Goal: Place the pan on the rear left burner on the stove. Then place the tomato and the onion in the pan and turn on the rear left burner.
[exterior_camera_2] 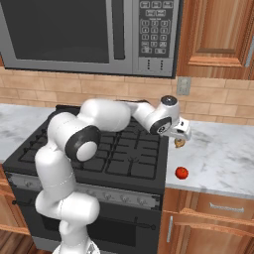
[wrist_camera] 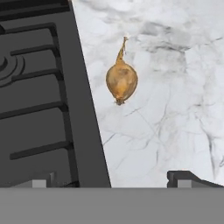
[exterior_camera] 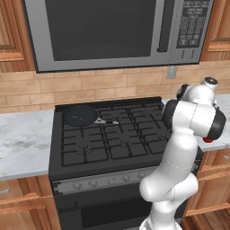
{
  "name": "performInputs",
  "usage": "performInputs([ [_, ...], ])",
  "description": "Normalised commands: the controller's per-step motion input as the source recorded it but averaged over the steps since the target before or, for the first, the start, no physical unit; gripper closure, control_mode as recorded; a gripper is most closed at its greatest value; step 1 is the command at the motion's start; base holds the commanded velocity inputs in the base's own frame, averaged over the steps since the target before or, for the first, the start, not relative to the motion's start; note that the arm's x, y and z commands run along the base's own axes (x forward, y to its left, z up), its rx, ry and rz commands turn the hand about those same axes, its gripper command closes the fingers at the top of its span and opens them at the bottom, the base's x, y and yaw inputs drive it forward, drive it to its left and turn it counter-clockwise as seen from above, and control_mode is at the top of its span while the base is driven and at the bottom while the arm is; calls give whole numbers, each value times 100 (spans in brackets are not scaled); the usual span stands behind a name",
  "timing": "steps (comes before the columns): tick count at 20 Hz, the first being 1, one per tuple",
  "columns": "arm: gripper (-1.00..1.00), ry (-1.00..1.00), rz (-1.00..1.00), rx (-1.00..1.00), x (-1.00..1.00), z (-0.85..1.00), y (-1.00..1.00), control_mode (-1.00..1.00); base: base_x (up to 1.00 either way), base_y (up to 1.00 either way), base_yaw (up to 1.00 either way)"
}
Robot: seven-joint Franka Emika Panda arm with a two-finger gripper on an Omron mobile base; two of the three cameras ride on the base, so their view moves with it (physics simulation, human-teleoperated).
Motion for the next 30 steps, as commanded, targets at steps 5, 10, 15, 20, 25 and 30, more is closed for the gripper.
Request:
performInputs([
  [5,-100,0,0,0,22,-20,-5,-100,0,0,0],
  [10,-100,0,0,0,18,-20,-9,-100,0,0,0],
  [15,-100,0,0,0,22,-18,-12,-100,0,0,0],
  [20,-100,0,0,0,29,-13,-10,-100,0,0,0],
  [25,-100,0,0,0,25,-13,-8,-100,0,0,0],
  [30,-100,0,0,0,26,-14,-6,-100,0,0,0],
])
